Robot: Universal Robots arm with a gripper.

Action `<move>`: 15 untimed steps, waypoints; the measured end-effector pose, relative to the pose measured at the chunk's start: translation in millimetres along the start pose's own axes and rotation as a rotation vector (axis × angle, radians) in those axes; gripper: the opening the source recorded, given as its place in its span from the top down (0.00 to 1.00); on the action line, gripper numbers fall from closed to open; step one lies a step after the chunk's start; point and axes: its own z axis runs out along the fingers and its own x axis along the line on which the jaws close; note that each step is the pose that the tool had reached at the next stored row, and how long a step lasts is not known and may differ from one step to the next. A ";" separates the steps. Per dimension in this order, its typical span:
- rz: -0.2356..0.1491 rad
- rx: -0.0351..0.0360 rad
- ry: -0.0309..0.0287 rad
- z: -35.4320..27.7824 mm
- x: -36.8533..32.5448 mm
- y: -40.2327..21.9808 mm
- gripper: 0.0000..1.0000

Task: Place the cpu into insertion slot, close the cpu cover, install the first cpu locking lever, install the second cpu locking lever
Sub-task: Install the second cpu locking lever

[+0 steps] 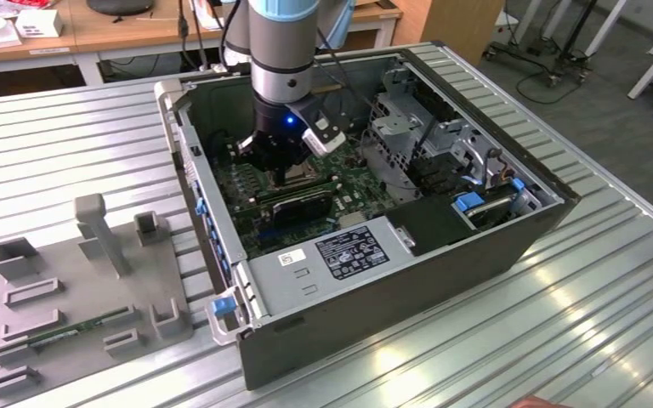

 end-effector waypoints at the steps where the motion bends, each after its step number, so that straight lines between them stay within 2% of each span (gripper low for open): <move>1: 0.000 0.0001 0.0000 0.4 0.1 0.0 0.89; 15: 0.006 0.0000 -0.0003 5.7 4.2 0.2 0.89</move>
